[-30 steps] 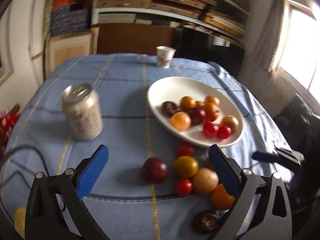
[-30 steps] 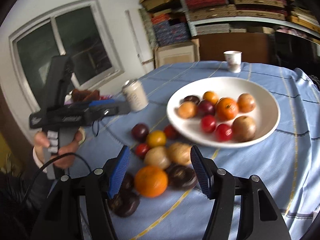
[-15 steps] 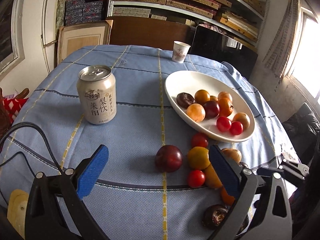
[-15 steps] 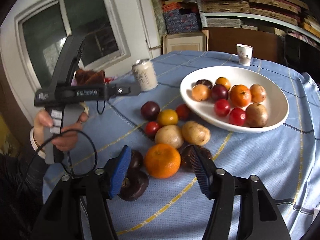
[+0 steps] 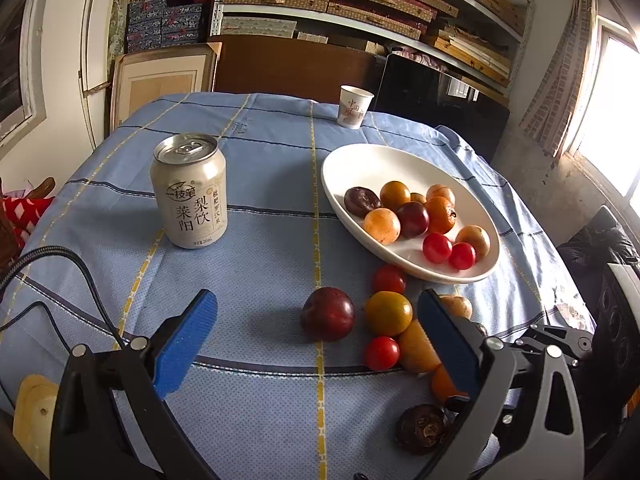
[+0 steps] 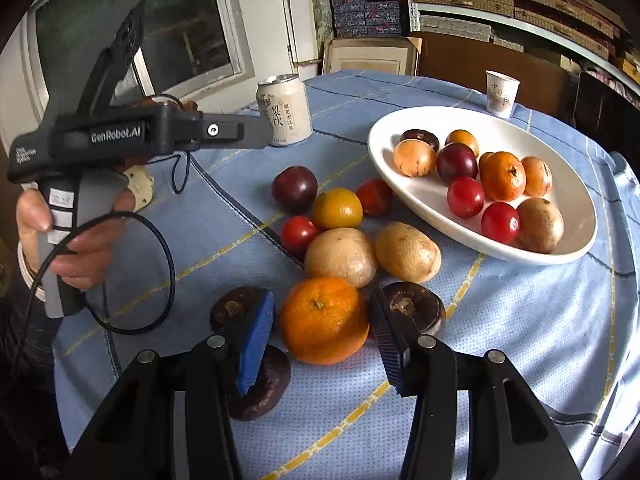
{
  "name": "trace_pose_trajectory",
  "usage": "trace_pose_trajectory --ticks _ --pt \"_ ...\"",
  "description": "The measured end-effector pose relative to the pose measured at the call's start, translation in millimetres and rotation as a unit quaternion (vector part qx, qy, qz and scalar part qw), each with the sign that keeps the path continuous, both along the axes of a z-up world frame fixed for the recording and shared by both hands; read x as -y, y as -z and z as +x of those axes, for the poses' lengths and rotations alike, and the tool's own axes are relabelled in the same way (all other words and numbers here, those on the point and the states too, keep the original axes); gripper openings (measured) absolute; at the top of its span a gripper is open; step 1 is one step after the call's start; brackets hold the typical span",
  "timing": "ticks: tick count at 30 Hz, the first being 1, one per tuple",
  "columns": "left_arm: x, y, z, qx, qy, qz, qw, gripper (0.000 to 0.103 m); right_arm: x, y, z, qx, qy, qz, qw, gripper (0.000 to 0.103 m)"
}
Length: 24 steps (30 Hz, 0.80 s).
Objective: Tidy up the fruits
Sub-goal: 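Move the right gripper to another orange and grasp it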
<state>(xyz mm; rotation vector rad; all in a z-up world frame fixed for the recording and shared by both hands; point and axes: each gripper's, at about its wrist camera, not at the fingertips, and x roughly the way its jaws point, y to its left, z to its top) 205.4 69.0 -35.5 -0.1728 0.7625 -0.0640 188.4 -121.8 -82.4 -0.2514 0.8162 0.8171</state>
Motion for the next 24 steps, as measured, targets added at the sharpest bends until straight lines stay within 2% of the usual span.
trace_pose_trajectory --ticks 3,5,9,11,12,13,15,18,24 --pt "-5.2 -1.0 -0.3 0.002 -0.009 -0.005 0.9999 0.098 -0.2 -0.1 -1.6 0.007 0.005 -0.004 1.0 0.047" --pt "-11.5 1.1 0.8 -0.002 -0.023 -0.011 0.9997 0.098 6.6 -2.2 1.5 0.0 0.012 0.013 1.0 0.046" --pt "-21.4 7.5 5.8 -0.018 -0.027 -0.037 0.9988 0.098 35.9 -19.8 7.8 -0.011 0.036 0.092 0.995 0.045" --pt "-19.4 9.7 6.5 -0.023 -0.02 -0.035 0.9989 0.098 53.4 -27.5 13.2 -0.021 0.053 0.134 0.989 0.045" --pt "-15.5 10.4 6.0 -0.023 -0.012 -0.023 0.9994 0.095 58.0 -28.7 14.3 -0.021 0.06 0.14 0.988 0.045" --pt "-11.7 11.2 5.6 -0.021 -0.005 -0.01 0.9997 0.085 63.3 -29.8 15.8 -0.02 0.07 0.144 0.987 0.046" --pt "-2.2 15.4 6.7 -0.023 0.001 0.025 0.9994 0.074 67.9 -29.5 16.2 -0.017 0.088 0.14 0.986 0.046" --pt "2.8 24.8 13.0 -0.036 -0.004 0.051 0.998 0.058 68.9 -27.5 17.0 -0.016 0.097 0.133 0.986 0.046" --pt "5.3 29.3 16.2 -0.04 0.022 0.025 0.9987 0.055 64.7 -28.6 11.5 -0.009 0.092 0.128 0.987 0.046"
